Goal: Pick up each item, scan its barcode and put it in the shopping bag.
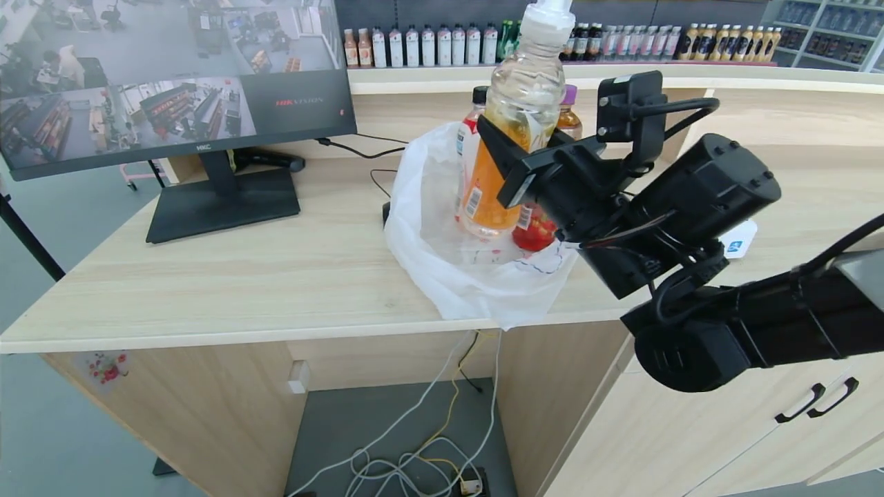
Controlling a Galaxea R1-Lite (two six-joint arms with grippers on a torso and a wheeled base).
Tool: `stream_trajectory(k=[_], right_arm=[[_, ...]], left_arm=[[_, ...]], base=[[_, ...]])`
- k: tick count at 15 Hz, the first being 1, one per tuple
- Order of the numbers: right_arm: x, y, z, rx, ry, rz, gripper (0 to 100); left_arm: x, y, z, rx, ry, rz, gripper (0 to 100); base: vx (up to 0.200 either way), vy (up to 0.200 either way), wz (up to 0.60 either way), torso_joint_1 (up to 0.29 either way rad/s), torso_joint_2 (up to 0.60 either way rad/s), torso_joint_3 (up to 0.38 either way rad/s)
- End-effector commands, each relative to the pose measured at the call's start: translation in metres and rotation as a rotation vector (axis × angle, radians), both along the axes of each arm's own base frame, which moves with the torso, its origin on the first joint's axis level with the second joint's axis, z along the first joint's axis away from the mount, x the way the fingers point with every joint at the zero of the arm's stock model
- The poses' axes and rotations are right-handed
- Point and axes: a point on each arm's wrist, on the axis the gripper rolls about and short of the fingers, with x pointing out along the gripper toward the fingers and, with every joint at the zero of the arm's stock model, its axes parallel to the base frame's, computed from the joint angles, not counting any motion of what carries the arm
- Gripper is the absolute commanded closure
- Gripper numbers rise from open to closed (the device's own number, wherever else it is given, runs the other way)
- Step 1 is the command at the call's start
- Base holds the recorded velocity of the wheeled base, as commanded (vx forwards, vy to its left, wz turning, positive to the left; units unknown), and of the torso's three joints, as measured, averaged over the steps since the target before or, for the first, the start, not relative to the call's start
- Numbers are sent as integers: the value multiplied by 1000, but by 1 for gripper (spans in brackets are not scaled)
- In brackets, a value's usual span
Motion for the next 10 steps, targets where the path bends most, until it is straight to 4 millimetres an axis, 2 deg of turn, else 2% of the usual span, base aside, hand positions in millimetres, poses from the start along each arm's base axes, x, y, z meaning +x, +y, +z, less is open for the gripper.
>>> stream_trajectory(k=[1,7,10], right_arm=[[9,9,-9,-15,7,0,100],[20,16,-30,-46,44,-1,100],[28,12,-39,-57,59,-18,100]], left_arm=[[0,0,0,0,0,0,0],[0,0,0,0,-2,2,0],[0,0,0,0,0,2,0]], base=[[0,0,0,0,0,0],[0,0,0,0,0,0],[0,0,0,0,0,0]])
